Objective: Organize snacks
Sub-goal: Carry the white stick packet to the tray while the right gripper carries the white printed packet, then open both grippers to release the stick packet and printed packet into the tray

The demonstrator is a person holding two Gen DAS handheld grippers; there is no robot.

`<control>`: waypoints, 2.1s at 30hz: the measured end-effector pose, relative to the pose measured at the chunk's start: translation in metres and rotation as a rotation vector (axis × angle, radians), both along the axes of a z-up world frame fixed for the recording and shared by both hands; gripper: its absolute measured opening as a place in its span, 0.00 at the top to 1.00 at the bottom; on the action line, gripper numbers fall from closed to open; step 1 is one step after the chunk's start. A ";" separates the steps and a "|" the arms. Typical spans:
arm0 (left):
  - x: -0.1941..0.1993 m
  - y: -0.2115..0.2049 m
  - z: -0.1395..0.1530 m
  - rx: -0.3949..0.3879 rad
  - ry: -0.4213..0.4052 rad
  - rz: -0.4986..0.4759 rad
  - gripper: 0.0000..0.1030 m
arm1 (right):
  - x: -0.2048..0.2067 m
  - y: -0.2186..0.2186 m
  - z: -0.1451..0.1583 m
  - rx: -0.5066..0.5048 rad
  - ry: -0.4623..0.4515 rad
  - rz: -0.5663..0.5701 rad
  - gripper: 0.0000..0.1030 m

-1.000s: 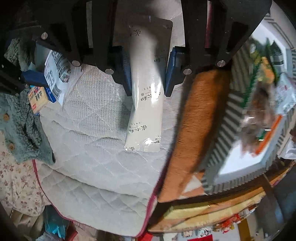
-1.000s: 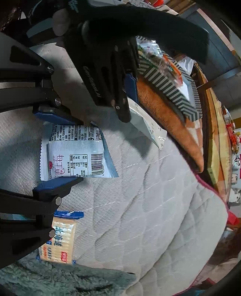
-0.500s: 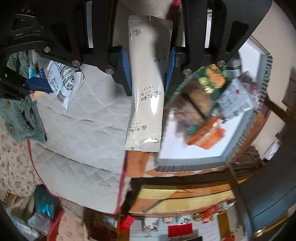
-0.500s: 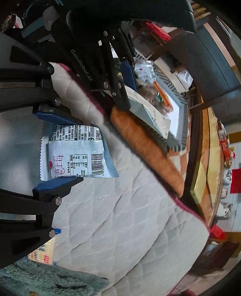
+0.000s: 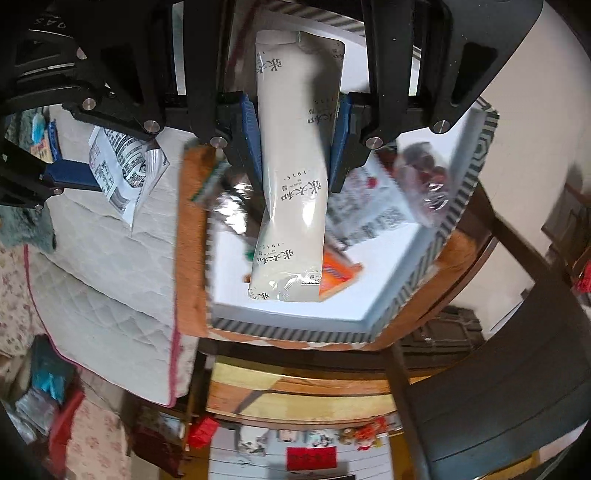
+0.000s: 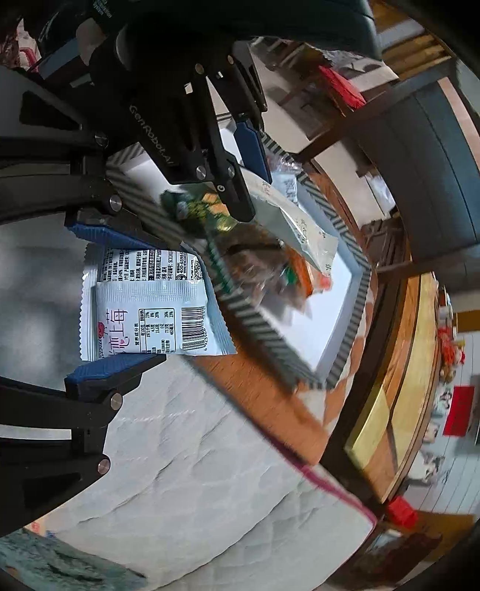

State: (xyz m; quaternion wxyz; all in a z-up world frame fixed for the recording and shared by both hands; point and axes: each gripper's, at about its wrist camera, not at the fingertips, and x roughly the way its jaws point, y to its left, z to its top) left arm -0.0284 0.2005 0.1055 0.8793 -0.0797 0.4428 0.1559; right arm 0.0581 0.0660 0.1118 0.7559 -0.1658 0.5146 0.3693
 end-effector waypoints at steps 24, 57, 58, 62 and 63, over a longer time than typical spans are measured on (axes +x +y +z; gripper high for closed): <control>0.016 0.082 -0.021 0.001 0.029 0.144 0.68 | 0.039 0.108 -0.042 -0.038 0.047 0.144 0.52; -0.009 0.006 0.020 0.005 -0.093 0.030 0.48 | -0.016 -0.007 0.012 0.100 -0.009 0.000 0.43; -0.008 0.000 0.021 0.003 -0.097 0.015 0.48 | -0.017 -0.014 0.014 0.101 -0.013 -0.014 0.43; -0.005 -0.031 0.026 -0.002 -0.113 -0.052 0.48 | -0.019 -0.046 0.020 0.105 -0.028 -0.071 0.43; -0.004 -0.040 0.027 -0.002 -0.114 -0.072 0.48 | -0.019 -0.052 0.020 0.104 -0.029 -0.083 0.43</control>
